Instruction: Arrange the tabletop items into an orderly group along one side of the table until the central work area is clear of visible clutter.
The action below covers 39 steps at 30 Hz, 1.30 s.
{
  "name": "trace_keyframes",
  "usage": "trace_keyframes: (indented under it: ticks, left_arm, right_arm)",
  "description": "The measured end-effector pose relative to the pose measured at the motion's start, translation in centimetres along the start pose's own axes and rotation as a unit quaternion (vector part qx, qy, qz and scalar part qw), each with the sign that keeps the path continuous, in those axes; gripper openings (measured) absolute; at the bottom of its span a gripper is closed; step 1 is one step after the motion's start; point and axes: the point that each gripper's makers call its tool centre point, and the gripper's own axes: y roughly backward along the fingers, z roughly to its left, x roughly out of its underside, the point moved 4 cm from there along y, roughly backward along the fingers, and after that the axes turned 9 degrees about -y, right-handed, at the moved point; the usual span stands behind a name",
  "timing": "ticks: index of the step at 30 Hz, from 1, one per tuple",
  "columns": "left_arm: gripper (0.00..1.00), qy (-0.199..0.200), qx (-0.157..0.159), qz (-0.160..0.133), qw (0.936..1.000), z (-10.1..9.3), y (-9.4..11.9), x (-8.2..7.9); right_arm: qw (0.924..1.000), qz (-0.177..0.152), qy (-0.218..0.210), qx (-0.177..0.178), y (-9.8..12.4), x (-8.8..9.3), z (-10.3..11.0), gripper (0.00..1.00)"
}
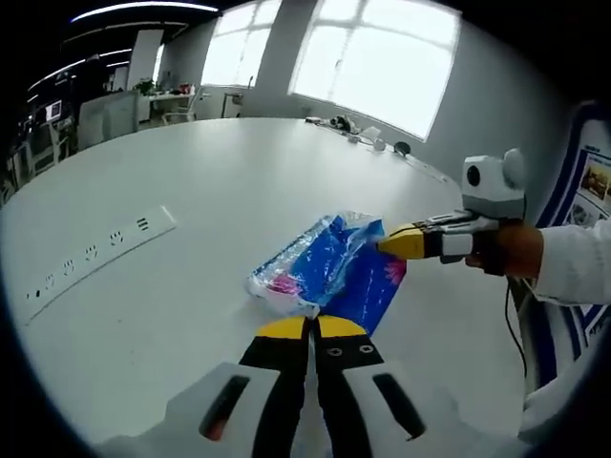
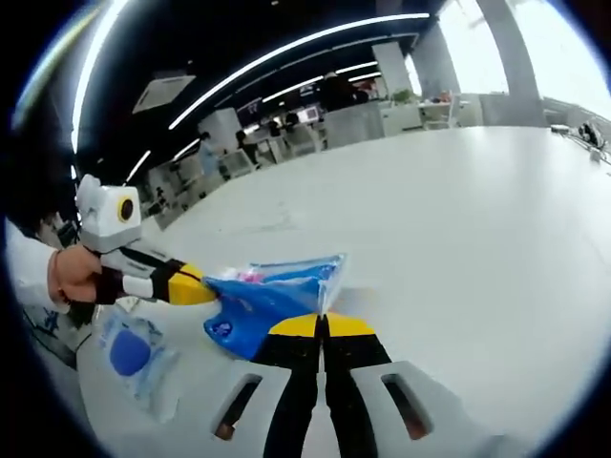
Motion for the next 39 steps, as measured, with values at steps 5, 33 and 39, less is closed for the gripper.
trace_keyframes:
  ticks: [5,33,39]
  left_arm:
    - [0.00,-0.005,-0.003,0.011,0.9999,0.1,-0.7,0.7]
    - [0.26,0.021,-0.007,0.008,0.9997,-0.2,-0.3,0.8]
    - [0.30,0.020,-0.011,0.001,0.9997,-0.2,0.4,0.4]
  right_arm:
    - [1.0000,0.005,-0.002,0.003,-0.4,0.4,-0.6,0.00]
    - [0.9996,-0.008,0.003,0.026,-0.1,0.5,-1.5,0.19]
    - [0.9995,-0.011,-0.006,0.029,0.2,0.3,-1.3,0.25]
